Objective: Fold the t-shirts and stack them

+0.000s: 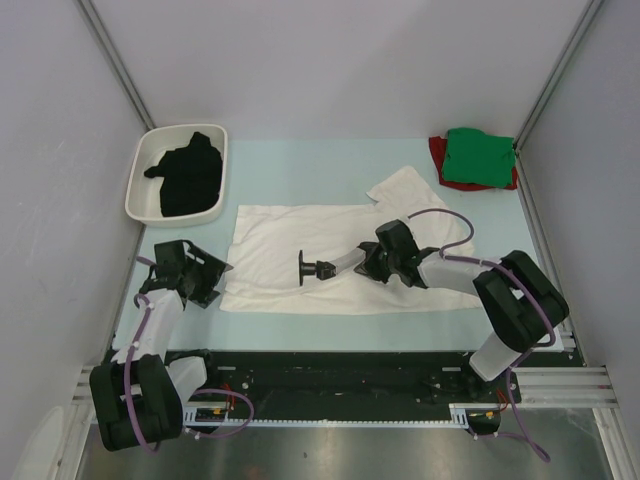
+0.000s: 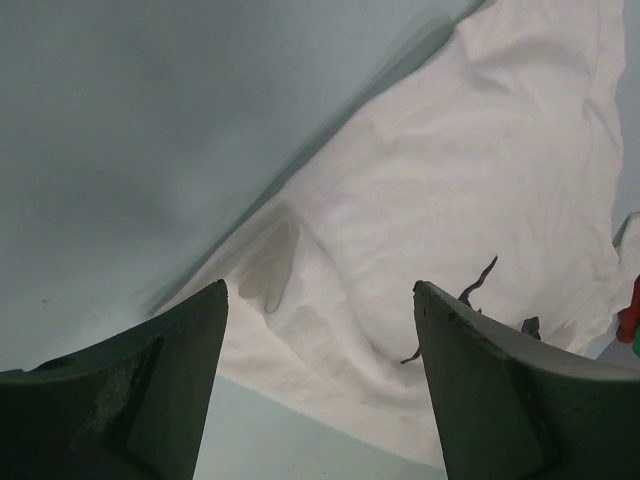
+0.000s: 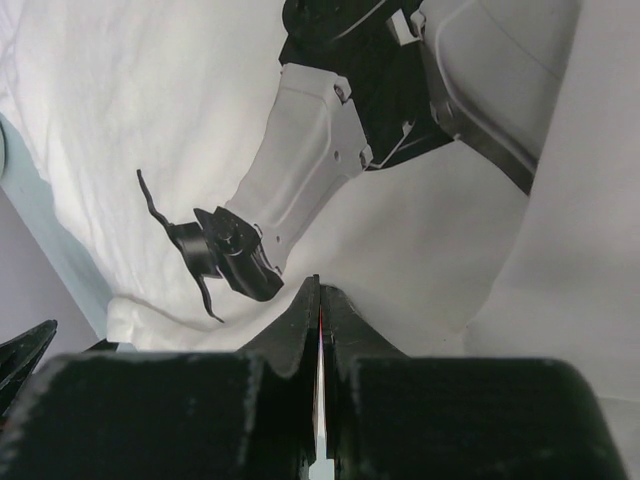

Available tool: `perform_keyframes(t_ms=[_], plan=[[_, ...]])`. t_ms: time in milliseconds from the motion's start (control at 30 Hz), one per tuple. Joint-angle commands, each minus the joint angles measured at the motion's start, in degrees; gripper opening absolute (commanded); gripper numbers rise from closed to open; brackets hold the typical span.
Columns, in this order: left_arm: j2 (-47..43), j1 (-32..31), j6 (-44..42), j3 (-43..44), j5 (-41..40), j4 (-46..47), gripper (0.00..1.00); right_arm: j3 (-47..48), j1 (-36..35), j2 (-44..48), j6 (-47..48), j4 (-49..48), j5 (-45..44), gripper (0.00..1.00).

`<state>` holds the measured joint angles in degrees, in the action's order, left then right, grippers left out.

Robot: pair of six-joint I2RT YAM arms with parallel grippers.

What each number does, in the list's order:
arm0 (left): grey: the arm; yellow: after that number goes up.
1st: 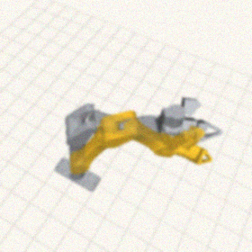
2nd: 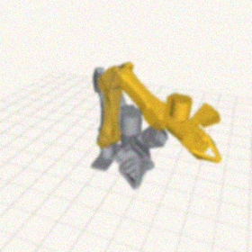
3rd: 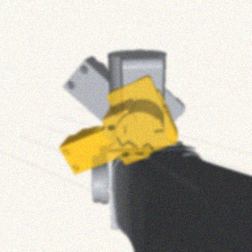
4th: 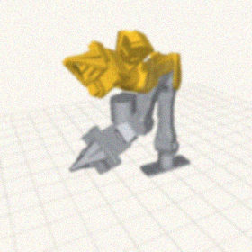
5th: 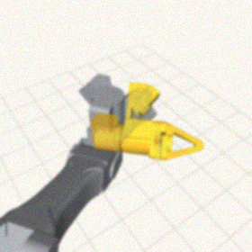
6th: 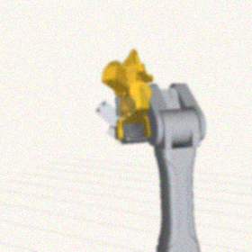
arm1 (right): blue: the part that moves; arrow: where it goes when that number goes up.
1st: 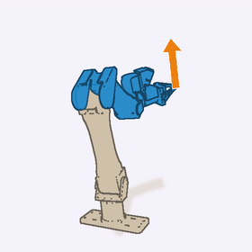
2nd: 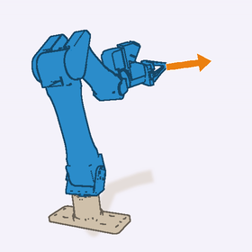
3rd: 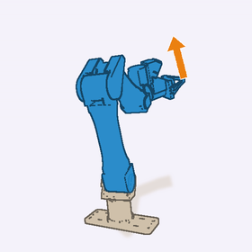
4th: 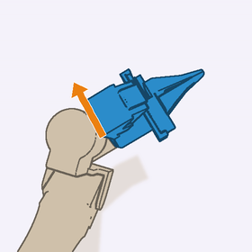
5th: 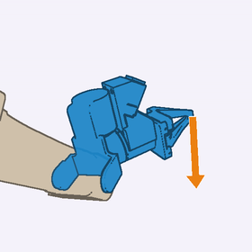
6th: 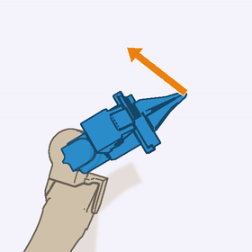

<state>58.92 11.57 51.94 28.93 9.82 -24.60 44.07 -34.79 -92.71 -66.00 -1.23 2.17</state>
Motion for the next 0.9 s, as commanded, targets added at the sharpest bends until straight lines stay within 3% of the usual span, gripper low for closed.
perform_keyframes(t_ms=[0,100,133,200,233,267,633,800,867], plan=[[0.2,0.7,-1.5,0.3,1.2,1.0,0.8,2.4,0.3,-1.7,0.5,-2.3,-3.9,0.0],[0.2,0.8,-1.8,0.3,1.2,1.0,0.79,2.7,0.3,-2.0,1.6,-3.8,-4.5,0.0],[0.2,0.9,-1.8,0.3,1.2,1.0,0.79,2.7,0.3,-2.0,2.3,-3.9,-4.6,0.14],[0.0,0.9,-1.9,0.3,1.5,0.8,0.79,2.6,0.2,-0.8,3.1,-4.9,-5.8,0.56],[-0.2,0.8,-1.9,0.3,1.6,0.7,0.79,2.7,0.2,-0.2,3.6,-5.1,-6.1,0.91],[-0.5,0.9,-2.0,0.3,2.4,0.6,0.79,2.6,0.1,0.6,3.9,-5.4,-6.1,0.99],[-6.4,0.6,-3.6,-1.2,5.3,-4.1,0.79,3.1,-4.4,14.6,6.7,1.9,-12.5,1.0],[-4.5,0.0,-3.2,-4.8,6.3,-1.1,0.6,3.0,-5.6,17.1,6.5,4.7,-13.2,1.0],[-3.0,-0.4,-2.8,-5.7,6.2,0.6,0.58,3.1,-5.9,17.6,6.6,5.2,-13.8,1.0]])
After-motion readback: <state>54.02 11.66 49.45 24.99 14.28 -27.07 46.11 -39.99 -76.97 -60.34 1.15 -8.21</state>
